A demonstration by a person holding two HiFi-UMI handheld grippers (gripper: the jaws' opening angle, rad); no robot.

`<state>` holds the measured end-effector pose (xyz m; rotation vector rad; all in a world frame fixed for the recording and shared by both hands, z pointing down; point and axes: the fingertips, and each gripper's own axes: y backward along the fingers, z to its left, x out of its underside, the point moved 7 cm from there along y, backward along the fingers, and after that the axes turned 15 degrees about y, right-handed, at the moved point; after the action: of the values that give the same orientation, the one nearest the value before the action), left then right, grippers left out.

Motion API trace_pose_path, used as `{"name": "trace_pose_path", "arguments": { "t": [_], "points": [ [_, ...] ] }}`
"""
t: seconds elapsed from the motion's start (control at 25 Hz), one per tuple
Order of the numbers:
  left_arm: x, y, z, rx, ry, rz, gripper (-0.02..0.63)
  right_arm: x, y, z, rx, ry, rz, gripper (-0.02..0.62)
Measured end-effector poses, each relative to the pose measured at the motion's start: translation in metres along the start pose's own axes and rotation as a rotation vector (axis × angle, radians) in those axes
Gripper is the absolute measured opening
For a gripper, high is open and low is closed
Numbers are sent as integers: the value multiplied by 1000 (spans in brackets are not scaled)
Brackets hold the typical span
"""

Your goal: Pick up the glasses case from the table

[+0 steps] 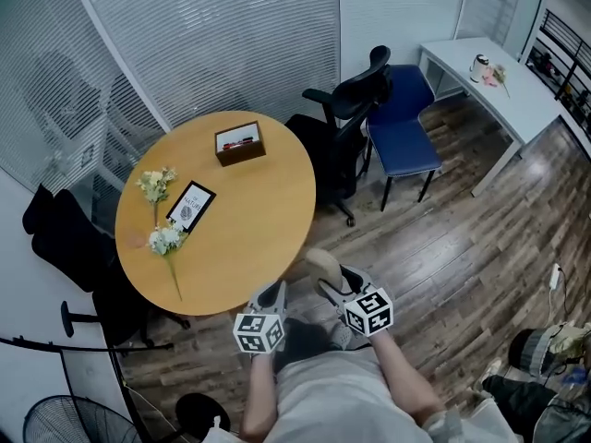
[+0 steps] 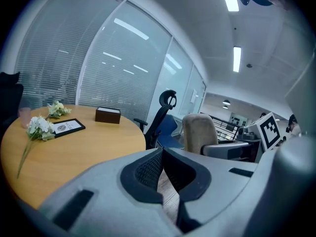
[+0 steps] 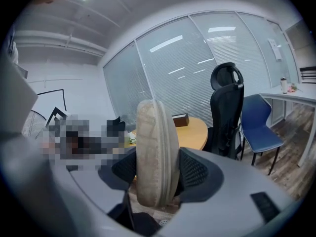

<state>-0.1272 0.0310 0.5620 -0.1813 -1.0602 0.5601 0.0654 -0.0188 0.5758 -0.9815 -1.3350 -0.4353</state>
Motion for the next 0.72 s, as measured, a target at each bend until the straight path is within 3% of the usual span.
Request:
{"name": "trace_pose_path", "arguments": {
  "t": [0.72],
  "points": [
    [-4, -6, 2, -26, 3, -6, 9, 2, -7, -5, -7, -12, 0, 244]
  ]
}}
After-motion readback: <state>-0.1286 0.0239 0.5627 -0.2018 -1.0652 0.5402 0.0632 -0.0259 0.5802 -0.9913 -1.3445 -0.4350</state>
